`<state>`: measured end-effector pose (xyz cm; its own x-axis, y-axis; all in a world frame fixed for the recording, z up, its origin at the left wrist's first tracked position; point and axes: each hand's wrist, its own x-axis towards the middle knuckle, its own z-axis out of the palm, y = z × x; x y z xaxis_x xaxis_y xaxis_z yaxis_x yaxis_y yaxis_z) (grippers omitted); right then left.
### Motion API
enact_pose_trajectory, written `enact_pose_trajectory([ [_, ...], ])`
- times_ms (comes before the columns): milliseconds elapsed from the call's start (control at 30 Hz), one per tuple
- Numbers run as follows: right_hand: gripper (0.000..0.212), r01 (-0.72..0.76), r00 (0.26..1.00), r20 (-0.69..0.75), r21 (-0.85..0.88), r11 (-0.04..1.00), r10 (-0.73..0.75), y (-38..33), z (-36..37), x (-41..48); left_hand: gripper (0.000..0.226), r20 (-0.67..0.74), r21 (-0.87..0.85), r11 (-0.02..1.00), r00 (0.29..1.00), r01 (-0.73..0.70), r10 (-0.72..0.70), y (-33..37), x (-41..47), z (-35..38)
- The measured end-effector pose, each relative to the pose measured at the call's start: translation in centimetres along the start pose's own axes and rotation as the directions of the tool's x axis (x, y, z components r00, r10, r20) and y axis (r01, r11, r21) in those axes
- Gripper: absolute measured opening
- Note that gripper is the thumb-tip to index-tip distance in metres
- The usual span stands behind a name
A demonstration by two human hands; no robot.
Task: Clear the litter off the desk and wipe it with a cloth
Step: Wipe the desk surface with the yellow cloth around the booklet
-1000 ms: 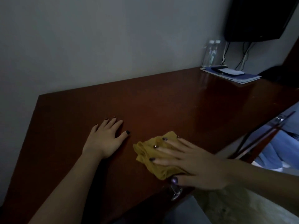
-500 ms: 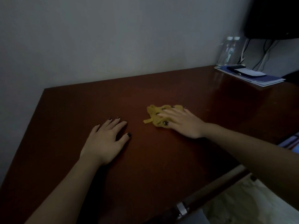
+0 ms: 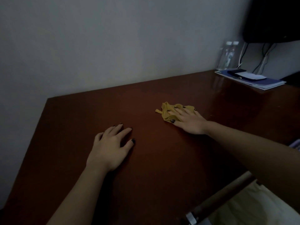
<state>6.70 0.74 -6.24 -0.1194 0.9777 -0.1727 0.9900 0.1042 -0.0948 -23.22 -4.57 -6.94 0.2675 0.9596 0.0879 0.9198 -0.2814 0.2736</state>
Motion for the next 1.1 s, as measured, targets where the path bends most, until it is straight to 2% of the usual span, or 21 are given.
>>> enact_pose_trajectory([
  [400,0.046,0.262,0.965,0.031,-0.056,0.963,-0.261,-2.3,2.7,-14.4,0.056,0.083,0.135,0.991,0.996,0.011,-0.022,0.2,-0.2,0.2],
  [567,0.053,0.358,0.93,0.064,0.07,0.931,-0.362,-4.3,3.1,-16.4,0.053,0.099,0.164,0.987,0.995,-0.002,-0.015,0.3,-0.3,0.4],
  [767,0.046,0.357,0.934,0.005,0.004,0.934,-0.357,-6.0,2.4,-9.9,0.054,0.099,0.17,0.985,0.994,0.019,-0.036,0.1,-0.3,0.4],
  [967,0.05,0.202,0.979,0.037,0.02,0.979,-0.202,-6.9,0.5,1.6,0.054,0.062,0.123,0.992,0.997,0.028,-0.036,0.1,0.1,0.4],
  [1100,0.053,0.109,0.994,-0.005,0.039,0.993,-0.109,-7.6,-0.4,6.7,0.057,0.026,0.095,0.995,1.0,0.01,-0.012,-0.3,0.3,0.5],
])
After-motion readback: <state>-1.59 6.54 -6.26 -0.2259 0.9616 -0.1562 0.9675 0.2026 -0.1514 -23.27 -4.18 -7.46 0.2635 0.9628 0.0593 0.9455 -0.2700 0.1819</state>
